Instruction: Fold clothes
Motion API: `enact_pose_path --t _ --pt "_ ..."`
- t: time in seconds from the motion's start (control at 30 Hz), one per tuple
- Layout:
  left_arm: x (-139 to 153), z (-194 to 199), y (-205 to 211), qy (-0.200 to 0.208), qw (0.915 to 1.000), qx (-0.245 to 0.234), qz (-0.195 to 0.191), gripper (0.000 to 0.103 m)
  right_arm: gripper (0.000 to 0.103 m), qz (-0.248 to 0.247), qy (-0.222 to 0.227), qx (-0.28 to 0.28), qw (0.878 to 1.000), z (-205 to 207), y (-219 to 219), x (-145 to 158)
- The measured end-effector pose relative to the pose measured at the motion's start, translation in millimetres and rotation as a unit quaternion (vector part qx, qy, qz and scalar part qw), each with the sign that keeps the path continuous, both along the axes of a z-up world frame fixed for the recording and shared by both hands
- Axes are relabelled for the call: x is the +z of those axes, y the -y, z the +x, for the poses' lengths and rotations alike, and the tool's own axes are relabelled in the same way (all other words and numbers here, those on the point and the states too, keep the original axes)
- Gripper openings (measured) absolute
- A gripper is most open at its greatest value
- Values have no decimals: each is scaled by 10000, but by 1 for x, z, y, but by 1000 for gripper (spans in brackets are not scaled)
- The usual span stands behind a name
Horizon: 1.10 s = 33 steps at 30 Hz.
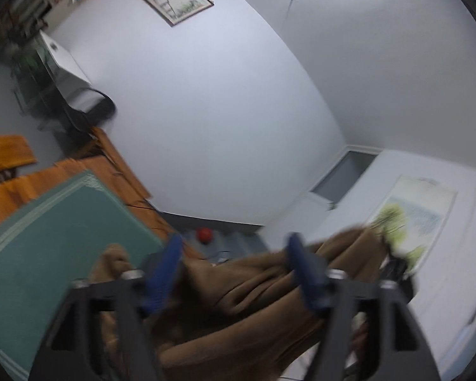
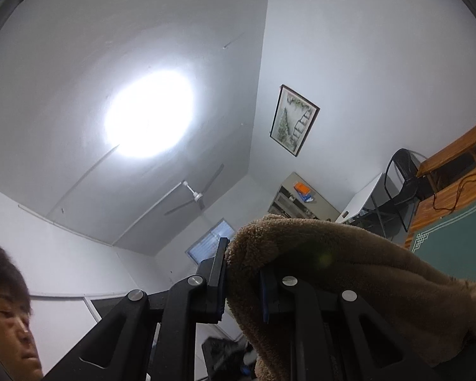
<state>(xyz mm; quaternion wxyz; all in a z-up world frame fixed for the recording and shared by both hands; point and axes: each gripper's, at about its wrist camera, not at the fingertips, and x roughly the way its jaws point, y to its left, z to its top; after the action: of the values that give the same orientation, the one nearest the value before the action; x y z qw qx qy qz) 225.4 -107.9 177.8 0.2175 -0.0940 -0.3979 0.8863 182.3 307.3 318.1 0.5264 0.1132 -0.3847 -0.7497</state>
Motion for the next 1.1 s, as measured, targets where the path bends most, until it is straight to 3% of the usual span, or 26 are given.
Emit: enact_pose_path --t 0.1,0.23,0.37,0.53,0.73,0.9,1.03,1.1 --pt "-21 10 -9 138 9979 252 -578 84 19 115 60 32 9999 -13 18 8" --pt "-46 18 -37 315 9883 309 -1459 93 19 158 181 24 9997 -25 31 10" --pt "-74 29 -95 308 9612 -145 -2738 93 19 265 226 27 9994 -30 40 14" --pt "-94 33 -138 84 9488 -842 -3045 94 19 480 199 20 9986 -36 50 24" --pt "-106 38 -179 -256 9200 -1167 -3732 94 19 825 280 283 9958 -52 88 29" --pt "-117 41 -211 -453 8998 -1127 -4190 94 19 1013 347 580 9926 -56 122 26" --pt "-124 30 -223 -273 9004 -797 -4269 94 19 1147 362 720 9901 -56 140 21" --pt "-125 25 -230 -223 8968 -760 -4352 94 19 1188 378 771 9892 -57 147 18"
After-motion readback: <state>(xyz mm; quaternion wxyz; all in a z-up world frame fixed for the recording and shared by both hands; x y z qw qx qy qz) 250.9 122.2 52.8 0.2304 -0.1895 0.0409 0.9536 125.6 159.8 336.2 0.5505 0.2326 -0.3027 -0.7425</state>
